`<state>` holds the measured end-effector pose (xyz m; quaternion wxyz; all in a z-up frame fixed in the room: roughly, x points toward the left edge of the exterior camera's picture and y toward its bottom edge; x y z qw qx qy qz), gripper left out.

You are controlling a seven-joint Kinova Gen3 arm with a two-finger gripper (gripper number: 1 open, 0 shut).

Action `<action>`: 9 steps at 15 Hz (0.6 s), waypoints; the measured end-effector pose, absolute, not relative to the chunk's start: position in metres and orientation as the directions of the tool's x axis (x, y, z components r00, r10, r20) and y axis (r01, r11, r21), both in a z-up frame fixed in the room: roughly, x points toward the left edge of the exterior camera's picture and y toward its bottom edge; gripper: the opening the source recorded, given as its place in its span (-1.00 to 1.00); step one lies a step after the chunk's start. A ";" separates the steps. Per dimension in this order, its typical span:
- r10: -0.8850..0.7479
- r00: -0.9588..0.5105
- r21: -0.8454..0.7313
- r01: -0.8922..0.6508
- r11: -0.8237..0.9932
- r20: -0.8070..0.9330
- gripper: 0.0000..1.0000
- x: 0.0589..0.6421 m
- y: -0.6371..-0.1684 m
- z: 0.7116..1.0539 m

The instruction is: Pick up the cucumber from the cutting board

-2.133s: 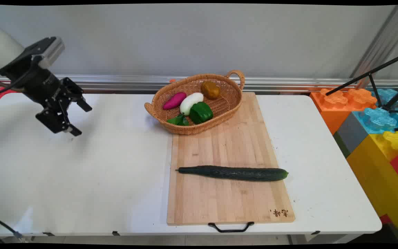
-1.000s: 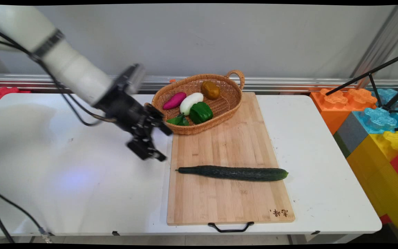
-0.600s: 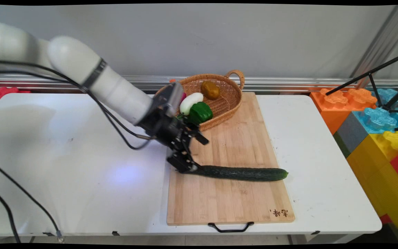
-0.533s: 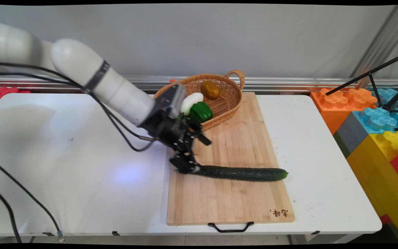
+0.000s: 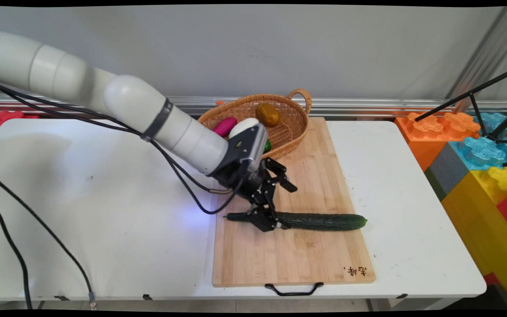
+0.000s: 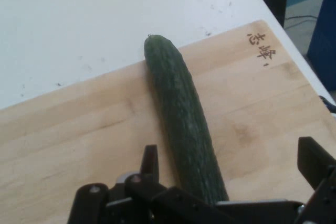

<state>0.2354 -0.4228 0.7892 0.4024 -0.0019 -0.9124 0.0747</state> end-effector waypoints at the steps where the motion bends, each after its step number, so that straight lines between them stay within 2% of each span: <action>1: 0.068 -0.680 -0.145 -0.058 0.988 0.730 1.00 0.233 -0.424 0.786; 9: 0.007 -0.752 -0.153 -0.126 0.980 0.659 1.00 0.235 -0.436 0.749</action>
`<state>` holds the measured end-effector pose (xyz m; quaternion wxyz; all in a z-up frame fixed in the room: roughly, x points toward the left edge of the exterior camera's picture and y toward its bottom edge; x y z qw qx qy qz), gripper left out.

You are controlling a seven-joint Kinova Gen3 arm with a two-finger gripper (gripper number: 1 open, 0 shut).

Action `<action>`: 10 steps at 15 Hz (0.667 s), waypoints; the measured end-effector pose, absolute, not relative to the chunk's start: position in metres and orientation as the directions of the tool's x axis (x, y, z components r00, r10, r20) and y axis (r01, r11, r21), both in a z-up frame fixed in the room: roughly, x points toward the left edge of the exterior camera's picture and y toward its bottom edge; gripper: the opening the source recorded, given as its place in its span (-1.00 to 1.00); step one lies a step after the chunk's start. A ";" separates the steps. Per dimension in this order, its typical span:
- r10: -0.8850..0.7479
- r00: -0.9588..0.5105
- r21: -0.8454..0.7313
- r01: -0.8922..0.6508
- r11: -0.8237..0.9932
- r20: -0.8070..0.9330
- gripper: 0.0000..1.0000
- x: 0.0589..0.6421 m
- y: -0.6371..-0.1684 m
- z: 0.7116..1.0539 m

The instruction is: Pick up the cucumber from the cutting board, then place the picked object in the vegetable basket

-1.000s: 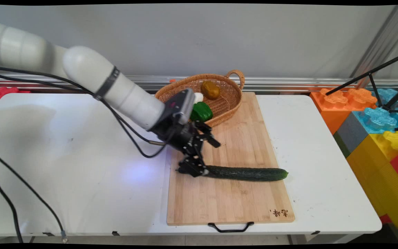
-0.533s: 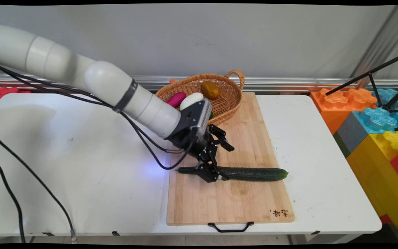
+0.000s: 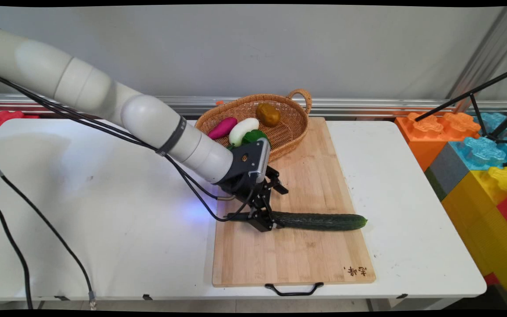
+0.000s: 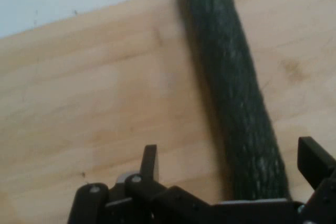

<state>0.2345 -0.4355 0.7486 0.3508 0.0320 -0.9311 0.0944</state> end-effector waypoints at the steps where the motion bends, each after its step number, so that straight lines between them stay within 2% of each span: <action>1: -0.006 -0.760 -0.150 -0.136 0.979 0.650 1.00 0.236 -0.437 0.744; 3: -0.027 -0.771 -0.141 -0.151 0.979 0.636 1.00 0.236 -0.440 0.735; 4: -0.038 -0.773 -0.134 -0.157 0.978 0.633 -1.00 0.236 -0.442 0.732; 10: -0.090 -0.758 -0.072 -0.178 0.981 0.646 -1.00 0.234 -0.445 0.733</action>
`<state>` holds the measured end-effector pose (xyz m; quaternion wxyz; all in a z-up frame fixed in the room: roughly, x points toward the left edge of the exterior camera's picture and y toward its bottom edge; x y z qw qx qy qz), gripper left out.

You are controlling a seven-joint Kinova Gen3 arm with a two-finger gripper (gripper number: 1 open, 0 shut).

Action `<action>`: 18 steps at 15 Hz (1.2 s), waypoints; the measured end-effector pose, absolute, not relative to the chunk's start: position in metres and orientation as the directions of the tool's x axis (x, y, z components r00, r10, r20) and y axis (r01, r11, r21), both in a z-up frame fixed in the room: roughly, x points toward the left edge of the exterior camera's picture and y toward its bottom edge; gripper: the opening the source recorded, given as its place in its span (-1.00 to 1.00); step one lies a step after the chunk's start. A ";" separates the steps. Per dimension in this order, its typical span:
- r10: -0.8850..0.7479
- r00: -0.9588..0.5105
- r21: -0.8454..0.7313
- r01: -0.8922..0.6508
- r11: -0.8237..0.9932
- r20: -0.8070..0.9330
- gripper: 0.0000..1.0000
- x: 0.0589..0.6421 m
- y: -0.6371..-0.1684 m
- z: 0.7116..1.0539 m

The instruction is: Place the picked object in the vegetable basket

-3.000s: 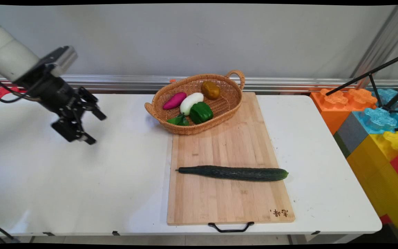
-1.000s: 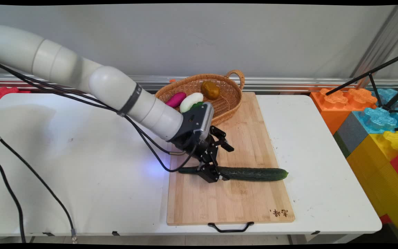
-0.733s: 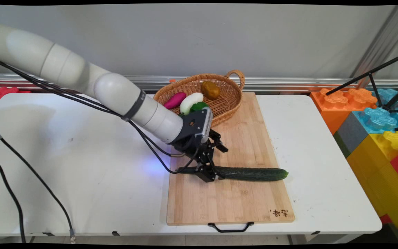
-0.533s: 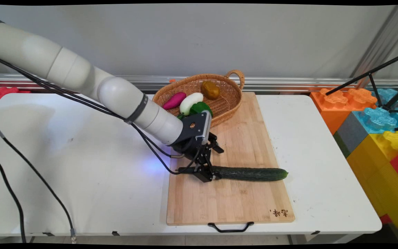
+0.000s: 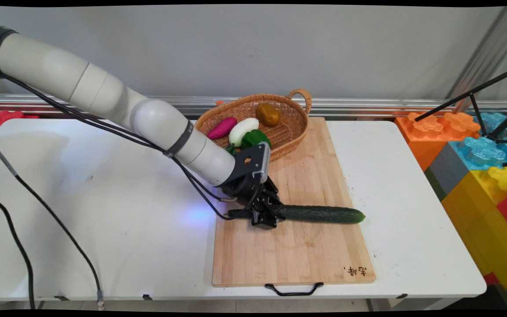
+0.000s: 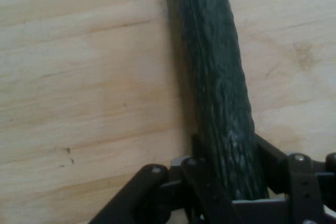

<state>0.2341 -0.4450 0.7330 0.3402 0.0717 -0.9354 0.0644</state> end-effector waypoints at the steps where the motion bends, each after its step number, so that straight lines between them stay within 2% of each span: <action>1: -0.095 -0.756 -0.065 -0.179 0.982 0.647 -1.00 0.235 -0.445 0.735; 6: -0.113 -0.741 -0.032 -0.179 0.983 0.662 -1.00 0.244 -0.445 0.765; 10: -0.129 -0.702 -0.022 -0.203 0.979 0.700 -1.00 0.247 -0.447 0.809; 15: -0.103 -0.659 -0.150 -0.317 0.937 0.745 -1.00 0.251 -0.470 0.874; 18: -0.088 -0.664 -0.235 -0.381 0.894 0.742 -1.00 0.257 -0.482 0.900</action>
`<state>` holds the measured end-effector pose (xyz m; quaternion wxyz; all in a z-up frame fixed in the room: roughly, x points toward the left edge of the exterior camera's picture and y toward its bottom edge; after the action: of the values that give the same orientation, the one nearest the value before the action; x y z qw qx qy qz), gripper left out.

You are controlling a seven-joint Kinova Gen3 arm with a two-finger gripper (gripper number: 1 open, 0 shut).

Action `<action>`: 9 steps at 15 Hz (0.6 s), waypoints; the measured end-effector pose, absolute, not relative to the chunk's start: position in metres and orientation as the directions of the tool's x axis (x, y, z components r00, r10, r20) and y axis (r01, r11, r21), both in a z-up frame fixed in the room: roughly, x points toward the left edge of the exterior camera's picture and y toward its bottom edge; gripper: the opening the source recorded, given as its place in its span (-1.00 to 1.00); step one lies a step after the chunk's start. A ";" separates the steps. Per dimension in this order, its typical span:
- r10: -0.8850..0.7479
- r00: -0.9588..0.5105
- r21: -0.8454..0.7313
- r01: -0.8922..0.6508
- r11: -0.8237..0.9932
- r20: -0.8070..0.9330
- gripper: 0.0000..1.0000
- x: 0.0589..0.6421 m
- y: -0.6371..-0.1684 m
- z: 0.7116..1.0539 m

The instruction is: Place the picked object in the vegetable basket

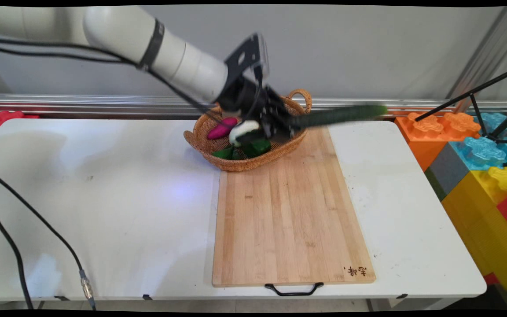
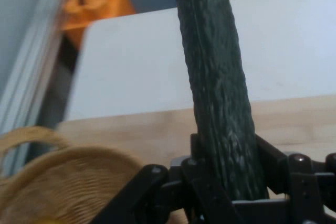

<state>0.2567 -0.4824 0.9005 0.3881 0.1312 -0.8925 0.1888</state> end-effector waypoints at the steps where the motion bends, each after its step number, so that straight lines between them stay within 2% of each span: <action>1: -0.091 -0.671 -0.260 -0.403 0.877 0.736 -1.00 0.260 -0.486 0.907; 4: -0.139 -0.705 -0.324 -0.480 0.815 0.696 -1.00 0.281 -0.499 0.914; 9: -0.270 -0.738 -0.367 -0.575 0.731 0.619 -1.00 0.324 -0.519 0.893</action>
<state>0.3237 -0.5186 0.8934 0.2732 0.2377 -0.8894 0.2791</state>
